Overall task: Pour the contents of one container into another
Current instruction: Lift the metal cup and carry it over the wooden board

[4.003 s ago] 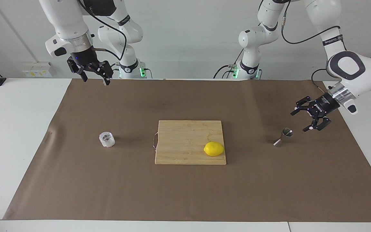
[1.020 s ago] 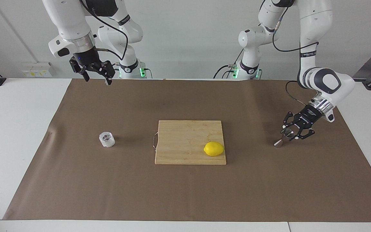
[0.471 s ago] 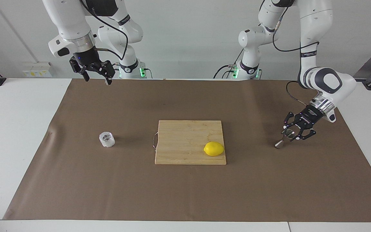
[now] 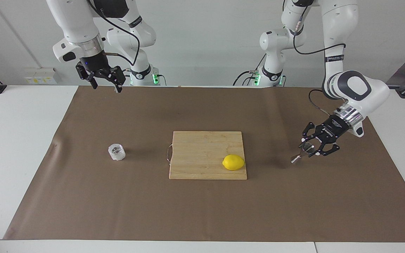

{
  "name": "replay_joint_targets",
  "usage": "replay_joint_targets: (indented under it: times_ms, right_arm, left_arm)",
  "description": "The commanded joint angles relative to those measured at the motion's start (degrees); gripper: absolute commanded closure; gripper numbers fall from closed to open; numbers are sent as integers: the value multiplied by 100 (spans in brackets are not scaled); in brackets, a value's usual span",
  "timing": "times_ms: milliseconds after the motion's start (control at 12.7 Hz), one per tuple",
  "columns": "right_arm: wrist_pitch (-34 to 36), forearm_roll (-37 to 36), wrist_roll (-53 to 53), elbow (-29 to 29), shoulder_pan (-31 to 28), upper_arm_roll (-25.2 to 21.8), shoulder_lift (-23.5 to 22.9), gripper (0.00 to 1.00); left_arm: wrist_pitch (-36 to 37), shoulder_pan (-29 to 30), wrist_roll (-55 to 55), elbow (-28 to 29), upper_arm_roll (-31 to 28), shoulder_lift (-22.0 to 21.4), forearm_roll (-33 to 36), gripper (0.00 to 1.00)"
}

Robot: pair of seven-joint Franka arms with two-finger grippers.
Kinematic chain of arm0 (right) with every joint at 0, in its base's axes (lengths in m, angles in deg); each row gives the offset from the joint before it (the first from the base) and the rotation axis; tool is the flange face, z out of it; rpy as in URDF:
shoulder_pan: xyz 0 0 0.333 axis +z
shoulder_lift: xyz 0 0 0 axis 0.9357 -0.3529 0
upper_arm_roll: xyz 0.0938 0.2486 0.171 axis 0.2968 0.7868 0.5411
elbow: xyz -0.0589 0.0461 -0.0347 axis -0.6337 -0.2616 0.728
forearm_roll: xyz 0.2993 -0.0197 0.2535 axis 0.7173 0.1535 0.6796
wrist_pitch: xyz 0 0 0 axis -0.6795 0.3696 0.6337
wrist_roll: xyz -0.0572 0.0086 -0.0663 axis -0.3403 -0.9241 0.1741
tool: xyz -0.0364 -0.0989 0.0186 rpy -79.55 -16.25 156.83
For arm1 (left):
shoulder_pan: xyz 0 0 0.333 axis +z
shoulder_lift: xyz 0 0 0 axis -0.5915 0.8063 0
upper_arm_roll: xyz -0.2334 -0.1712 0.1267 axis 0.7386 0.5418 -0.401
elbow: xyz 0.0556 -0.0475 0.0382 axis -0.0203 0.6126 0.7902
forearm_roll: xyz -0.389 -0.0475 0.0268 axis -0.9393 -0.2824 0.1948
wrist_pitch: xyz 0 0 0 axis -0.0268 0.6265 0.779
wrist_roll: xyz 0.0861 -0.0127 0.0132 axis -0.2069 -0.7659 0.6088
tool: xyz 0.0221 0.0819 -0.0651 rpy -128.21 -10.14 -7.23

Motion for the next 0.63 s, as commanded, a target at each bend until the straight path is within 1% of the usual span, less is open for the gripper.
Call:
replay_joint_targets:
  times_ms: [0,235,392,549]
  right_arm:
    - [-195,75,104,213,-6,-20,159,0]
    - [-203,75,95,257,-15,-20,176,0]
    - [-247,75,78,301,-33,-20,203,0]
    - [-247,75,77,301,-33,-20,203,0]
  left_arm:
    - [-333,-738,1164,-263,-62,-170,-31,100]
    - [-1579,-1950,1905,-413,0,-205,-30,100]
    - [-2668,-2776,2213,-414,61,-109,-57,100]
    - [-3644,-3541,2905,-369,70,5,-118,100]
